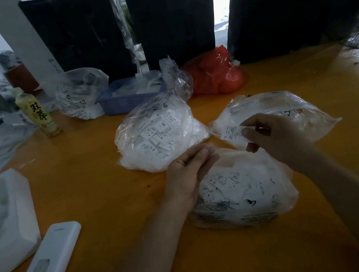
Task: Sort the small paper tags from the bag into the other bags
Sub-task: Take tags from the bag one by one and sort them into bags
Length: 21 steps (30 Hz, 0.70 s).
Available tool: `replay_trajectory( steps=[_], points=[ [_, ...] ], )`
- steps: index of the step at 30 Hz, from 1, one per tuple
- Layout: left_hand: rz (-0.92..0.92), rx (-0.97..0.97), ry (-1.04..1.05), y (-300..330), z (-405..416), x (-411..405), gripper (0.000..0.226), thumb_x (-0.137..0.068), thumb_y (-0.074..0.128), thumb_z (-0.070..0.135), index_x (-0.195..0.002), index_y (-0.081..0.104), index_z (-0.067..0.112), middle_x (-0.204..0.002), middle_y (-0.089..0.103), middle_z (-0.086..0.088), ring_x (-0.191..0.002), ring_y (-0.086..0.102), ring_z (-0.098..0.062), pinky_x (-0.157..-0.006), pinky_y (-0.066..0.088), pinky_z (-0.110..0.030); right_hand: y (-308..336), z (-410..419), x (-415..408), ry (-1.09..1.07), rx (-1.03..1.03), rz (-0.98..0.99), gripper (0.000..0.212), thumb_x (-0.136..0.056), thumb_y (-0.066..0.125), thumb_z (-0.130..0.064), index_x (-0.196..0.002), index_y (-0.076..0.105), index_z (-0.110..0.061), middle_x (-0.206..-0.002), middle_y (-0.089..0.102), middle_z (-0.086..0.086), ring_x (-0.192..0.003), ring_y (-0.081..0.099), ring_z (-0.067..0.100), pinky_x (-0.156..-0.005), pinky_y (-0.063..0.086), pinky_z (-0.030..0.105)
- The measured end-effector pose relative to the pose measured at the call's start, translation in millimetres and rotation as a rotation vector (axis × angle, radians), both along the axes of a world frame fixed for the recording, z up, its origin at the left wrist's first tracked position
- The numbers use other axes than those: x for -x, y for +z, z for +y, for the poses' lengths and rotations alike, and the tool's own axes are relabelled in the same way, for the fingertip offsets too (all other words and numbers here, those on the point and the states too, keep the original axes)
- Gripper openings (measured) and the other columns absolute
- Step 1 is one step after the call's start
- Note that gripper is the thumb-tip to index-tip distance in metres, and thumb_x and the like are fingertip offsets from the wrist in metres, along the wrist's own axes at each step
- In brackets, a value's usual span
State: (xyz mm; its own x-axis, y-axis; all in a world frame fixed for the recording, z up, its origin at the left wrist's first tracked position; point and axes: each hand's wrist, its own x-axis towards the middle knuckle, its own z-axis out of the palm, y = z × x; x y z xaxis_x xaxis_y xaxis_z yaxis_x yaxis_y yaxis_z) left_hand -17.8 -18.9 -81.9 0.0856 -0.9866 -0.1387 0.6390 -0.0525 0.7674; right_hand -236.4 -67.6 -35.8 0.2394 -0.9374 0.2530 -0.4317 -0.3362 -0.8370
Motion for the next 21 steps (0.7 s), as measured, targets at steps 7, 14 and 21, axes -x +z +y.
replay_trajectory(
  steps=[7, 14, 21],
  points=[
    [-0.029, 0.009, -0.01, 2, 2, 1, 0.023, -0.074, 0.081, 0.005, -0.097, 0.082, 0.002, -0.112, 0.076, -0.024, -0.101, 0.077, -0.032, -0.08, 0.063, -0.026, 2, 10, -4, 0.013, 0.091, 0.123, 0.009, -0.099, 0.065, -0.023, -0.103, 0.067, -0.03, -0.069, 0.072, -0.017, -0.064, 0.068, -0.004, -0.058, 0.046, 0.005],
    [-0.076, 0.03, -0.012, 4, 4, 3, 0.024, -0.073, 0.083, 0.01, -0.097, 0.083, 0.005, -0.114, 0.076, -0.022, -0.105, 0.076, -0.033, -0.083, 0.062, -0.027, -3, 12, -10, 0.002, 0.133, 0.244, 0.009, -0.098, 0.066, -0.023, -0.104, 0.07, -0.029, -0.069, 0.069, -0.014, -0.065, 0.066, -0.007, -0.061, 0.048, 0.005],
    [-0.257, 0.041, 0.01, 2, 7, 6, 0.021, -0.077, 0.084, 0.018, -0.098, 0.083, 0.015, -0.106, 0.08, -0.015, -0.102, 0.077, -0.026, -0.081, 0.062, -0.026, -3, 12, -9, 0.041, 0.128, 0.356, 0.013, -0.096, 0.068, -0.022, -0.103, 0.072, -0.032, -0.073, 0.068, -0.016, -0.069, 0.065, -0.004, -0.061, 0.051, 0.013]
  ],
)
